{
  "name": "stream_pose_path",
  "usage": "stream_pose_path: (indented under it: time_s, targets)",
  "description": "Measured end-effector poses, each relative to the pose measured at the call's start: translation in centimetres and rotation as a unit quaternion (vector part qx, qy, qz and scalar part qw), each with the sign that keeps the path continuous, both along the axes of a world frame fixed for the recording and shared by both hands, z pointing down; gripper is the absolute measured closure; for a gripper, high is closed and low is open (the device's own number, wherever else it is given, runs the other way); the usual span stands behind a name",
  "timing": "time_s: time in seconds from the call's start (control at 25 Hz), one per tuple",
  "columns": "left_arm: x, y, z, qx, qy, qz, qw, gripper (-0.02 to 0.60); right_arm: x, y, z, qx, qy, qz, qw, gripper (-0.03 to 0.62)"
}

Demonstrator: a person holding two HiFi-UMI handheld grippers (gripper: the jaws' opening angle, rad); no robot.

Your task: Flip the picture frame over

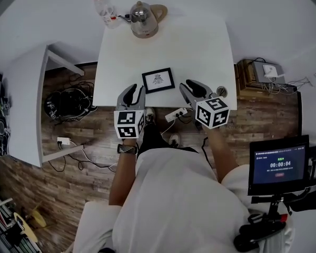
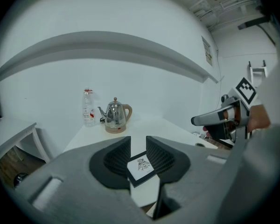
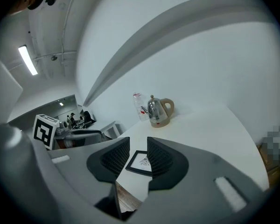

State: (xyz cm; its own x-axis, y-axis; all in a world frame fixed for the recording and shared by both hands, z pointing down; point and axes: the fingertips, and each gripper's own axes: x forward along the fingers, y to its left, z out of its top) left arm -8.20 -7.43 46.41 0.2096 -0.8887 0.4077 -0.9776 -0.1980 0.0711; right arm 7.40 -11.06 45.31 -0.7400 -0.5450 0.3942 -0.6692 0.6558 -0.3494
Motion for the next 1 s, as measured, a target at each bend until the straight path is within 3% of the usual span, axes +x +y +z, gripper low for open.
stream_pose_path:
  time_s: [0.4, 1.0]
  targets:
    - [-0.4, 0.1, 5.6, -0.064, 0.020, -0.001, 0.9977, 0.488, -1.5, -1.3, 5.8, -0.065, 0.027, -0.003, 0.998, 0.467]
    - [-0.6, -3.2, 13.5, -0.147, 0.055, 0.023, 0.9874, 0.488, -2.4, -4.8, 16.4, -0.173, 0.067, -0.008, 0.983, 0.454]
